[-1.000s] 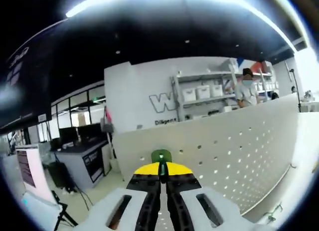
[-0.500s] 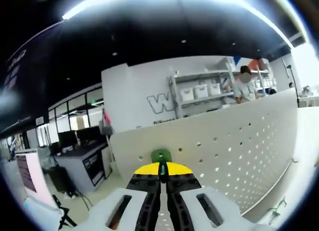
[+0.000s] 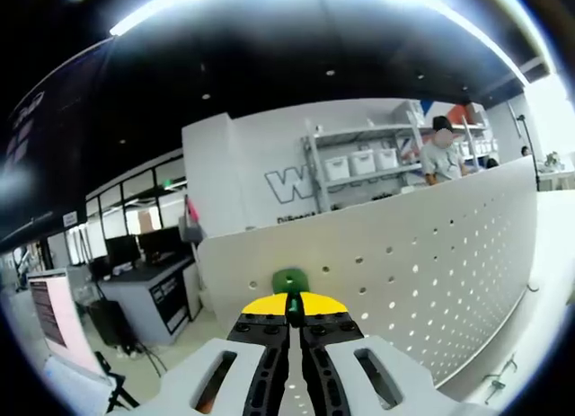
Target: Insert the hook assembly into the mounting plate slot until the hook locks in place.
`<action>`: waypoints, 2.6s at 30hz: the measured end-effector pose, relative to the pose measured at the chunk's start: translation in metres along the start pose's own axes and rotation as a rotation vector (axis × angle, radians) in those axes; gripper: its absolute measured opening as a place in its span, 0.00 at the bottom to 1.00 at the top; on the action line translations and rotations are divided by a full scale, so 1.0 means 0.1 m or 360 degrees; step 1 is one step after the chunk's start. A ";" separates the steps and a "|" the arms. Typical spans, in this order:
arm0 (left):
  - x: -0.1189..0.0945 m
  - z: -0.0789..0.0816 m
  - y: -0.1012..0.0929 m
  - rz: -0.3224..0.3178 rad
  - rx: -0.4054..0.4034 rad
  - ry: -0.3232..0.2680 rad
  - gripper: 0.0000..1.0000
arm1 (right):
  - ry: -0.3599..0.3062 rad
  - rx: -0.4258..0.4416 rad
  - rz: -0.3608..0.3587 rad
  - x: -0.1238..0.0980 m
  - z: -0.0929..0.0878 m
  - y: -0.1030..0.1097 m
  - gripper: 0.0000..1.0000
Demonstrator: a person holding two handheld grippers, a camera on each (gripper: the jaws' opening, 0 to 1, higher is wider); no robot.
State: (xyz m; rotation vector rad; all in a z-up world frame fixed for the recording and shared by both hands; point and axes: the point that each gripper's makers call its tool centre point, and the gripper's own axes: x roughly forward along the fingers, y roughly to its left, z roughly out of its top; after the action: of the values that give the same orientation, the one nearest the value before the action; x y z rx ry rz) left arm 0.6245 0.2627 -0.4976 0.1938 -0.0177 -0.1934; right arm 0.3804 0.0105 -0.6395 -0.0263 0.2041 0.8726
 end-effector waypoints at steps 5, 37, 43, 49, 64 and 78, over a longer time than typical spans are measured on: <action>0.03 -0.03 -0.02 0.0025 0.0120 -0.0029 0.03 | 0.0004 0.0000 -0.0008 -0.01 -0.01 -0.01 0.68; -0.03 -0.08 0.01 -0.0020 0.0051 -0.0075 0.26 | 0.0004 -0.0007 -0.0028 -0.04 0.01 -0.07 0.68; -0.10 -0.05 0.00 -0.0031 0.0048 -0.0103 0.35 | 0.0006 -0.0010 -0.0022 -0.04 0.02 -0.06 0.68; -0.15 -0.01 -0.06 -0.0073 0.0041 -0.0123 0.38 | 0.0007 -0.0014 -0.0017 -0.03 0.03 -0.04 0.68; -0.39 -0.03 -0.27 -0.0153 0.0031 -0.0154 0.49 | 0.0009 -0.0021 -0.0013 -0.06 0.04 -0.02 0.68; -0.71 -0.11 -0.40 -0.0207 -0.0023 -0.0170 0.48 | 0.0015 -0.0029 -0.0016 -0.10 0.04 -0.01 0.67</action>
State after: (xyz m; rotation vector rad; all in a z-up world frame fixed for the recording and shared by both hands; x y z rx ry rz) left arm 0.5477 0.2399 -0.5157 0.1703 -0.1099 -0.3336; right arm 0.3760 0.0029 -0.6334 -0.0483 0.2044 0.8647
